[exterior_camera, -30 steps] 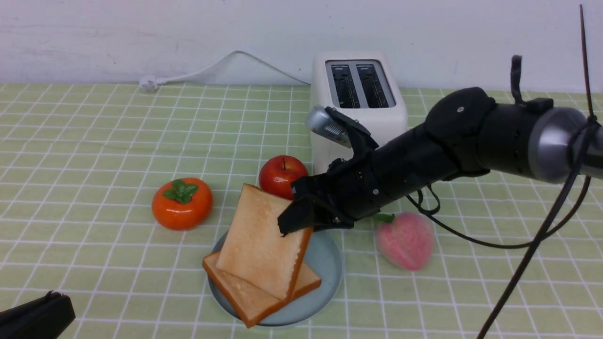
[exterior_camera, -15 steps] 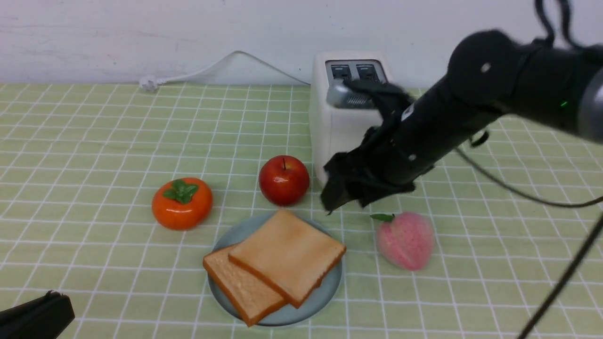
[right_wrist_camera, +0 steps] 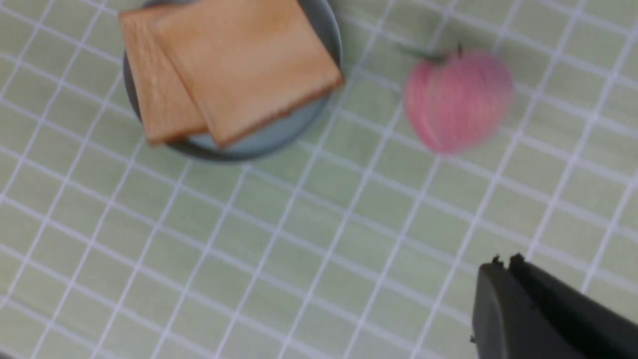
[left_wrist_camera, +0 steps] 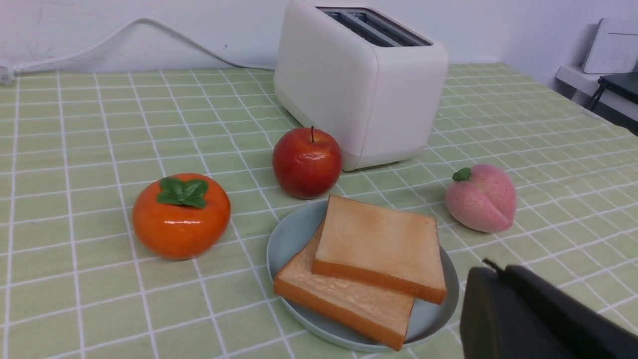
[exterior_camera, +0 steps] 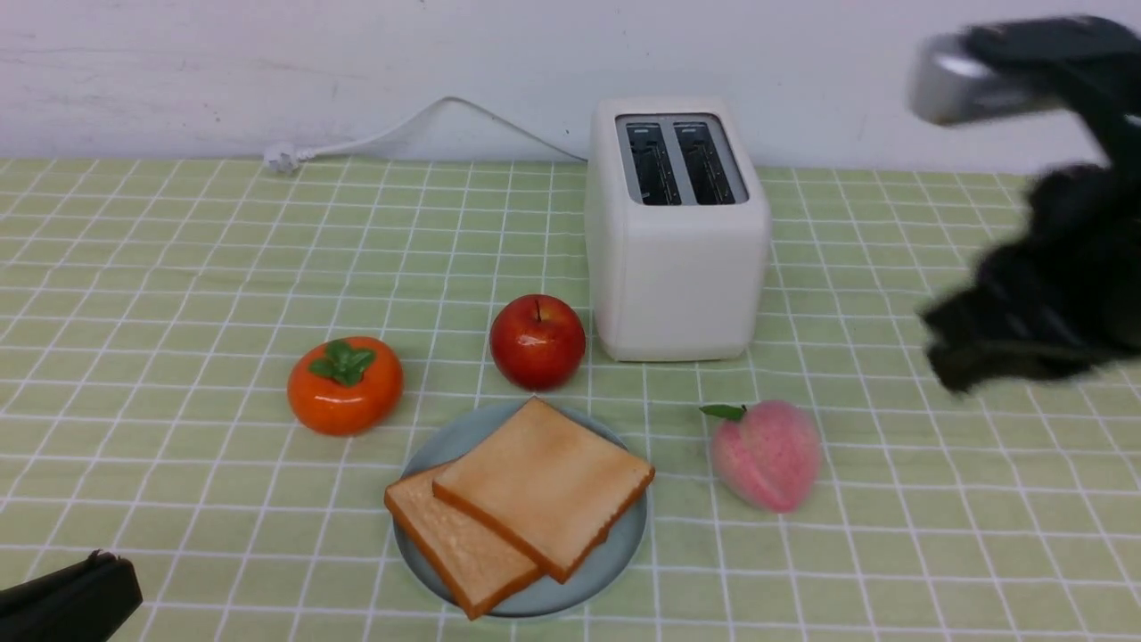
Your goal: Take toasted bread from bread machine on green coffee tablecloth place on plate.
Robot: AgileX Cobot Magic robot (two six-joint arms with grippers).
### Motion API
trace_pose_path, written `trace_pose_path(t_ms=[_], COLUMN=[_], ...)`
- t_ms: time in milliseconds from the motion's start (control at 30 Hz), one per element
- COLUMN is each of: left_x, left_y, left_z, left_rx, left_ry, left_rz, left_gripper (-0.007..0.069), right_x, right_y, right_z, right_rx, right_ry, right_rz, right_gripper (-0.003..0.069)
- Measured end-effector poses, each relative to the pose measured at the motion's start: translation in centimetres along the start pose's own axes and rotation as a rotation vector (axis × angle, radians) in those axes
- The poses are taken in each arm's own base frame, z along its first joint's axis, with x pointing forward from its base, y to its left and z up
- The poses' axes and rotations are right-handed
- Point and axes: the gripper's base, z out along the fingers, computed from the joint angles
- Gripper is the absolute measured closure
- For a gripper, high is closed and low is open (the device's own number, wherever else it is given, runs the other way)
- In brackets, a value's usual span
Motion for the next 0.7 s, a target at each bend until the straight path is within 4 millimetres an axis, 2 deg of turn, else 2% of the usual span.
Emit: trace_pose_path(t_ms=[33,67,100,167,200,233,333,367,467,567,700], left_x=[0.0,0.0,0.0,-0.1,-0.1,-0.1,-0.1,-0.1,-0.1,-0.1,-0.1], left_y=[0.0,0.0,0.0,0.0,0.0,0.0,0.0,0.0,0.0,0.0,0.0], left_z=[0.0,0.0,0.0,0.0,0.0,-0.1,-0.1,-0.1,-0.1,-0.1,-0.1], left_rx=[0.0,0.001,0.001,0.001,0.001,0.002,0.002,0.002,0.002,0.002,0.002], left_ry=[0.0,0.0,0.002,0.0,0.0,-0.002,-0.002,-0.002,-0.002,-0.002,-0.002], left_rz=[-0.001,-0.001,-0.001,0.0,0.0,0.0,0.0,0.0,0.0,0.0,0.0], left_gripper=[0.0638,0.0637,0.0637,0.0637,0.0637,0.0637,0.0637,0.0637,0.0637,0.0637,0.0637], right_x=[0.6,2.7,3.6,7.3,7.5,9.3,12.9,13.1,15.4,16.2,16.9], right_y=[-0.1,-0.4,-0.5,-1.0,-1.1,-1.4,-2.1,-2.2,-3.0,-3.3,-3.7], right_z=[-0.3,-1.1,-1.4,-2.6,-2.4,-2.6,-2.6,-2.6,-1.7,-1.3,-0.7], right_rx=[0.0,0.001,0.0,-0.006,-0.005,-0.009,-0.015,-0.012,-0.009,-0.012,0.006], right_ry=[-0.002,-0.012,-0.017,-0.064,-0.056,-0.082,-0.147,-0.152,-0.246,-0.318,-0.331], right_rz=[0.003,0.029,0.041,0.087,0.093,0.121,0.177,0.179,0.215,0.211,0.198], right_gripper=[0.0672,0.0673,0.0673,0.0668,0.0667,0.0665,0.0663,0.0662,0.0659,0.0657,0.0655])
